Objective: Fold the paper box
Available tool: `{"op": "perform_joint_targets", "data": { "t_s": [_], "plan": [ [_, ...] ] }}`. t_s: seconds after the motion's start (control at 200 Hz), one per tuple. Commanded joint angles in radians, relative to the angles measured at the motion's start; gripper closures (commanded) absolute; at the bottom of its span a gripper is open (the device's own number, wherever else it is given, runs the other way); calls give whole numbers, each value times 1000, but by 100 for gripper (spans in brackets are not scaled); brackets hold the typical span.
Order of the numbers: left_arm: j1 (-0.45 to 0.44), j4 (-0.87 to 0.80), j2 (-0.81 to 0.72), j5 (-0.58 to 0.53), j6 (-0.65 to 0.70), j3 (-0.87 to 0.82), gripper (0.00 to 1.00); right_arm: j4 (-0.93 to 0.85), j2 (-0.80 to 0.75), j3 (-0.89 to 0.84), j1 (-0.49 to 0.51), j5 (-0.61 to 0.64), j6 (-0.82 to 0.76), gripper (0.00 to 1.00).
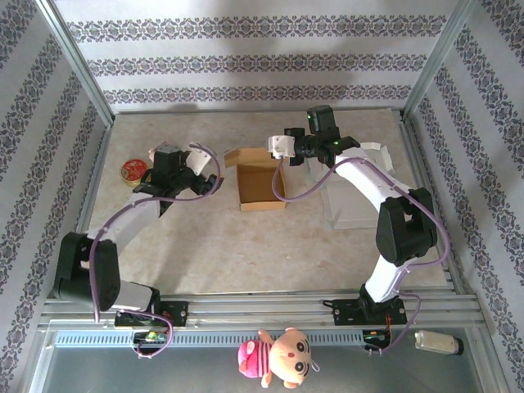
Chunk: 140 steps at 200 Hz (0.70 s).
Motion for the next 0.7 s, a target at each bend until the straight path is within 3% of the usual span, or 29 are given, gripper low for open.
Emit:
{"op": "perform_joint_targets", "data": {
  "t_s": [0.0,0.105,0.19,0.675,0.695],
  "plan": [
    [9,128,52,96,53,84,14,-15,-27,15,13,-55,22,100],
    [8,146,103,119,42,131,15,-20,-27,14,12,-59,19,100],
    [8,152,133,132,25,154,22,-21,-24,15,17,-57,17,100],
    [8,154,179,178,-53,160,83,-14,-12,21,35,-39,26,100],
    [10,160,181,181,-62,162,86,-11,-13,22,37,-38,36,97]
  ]
}}
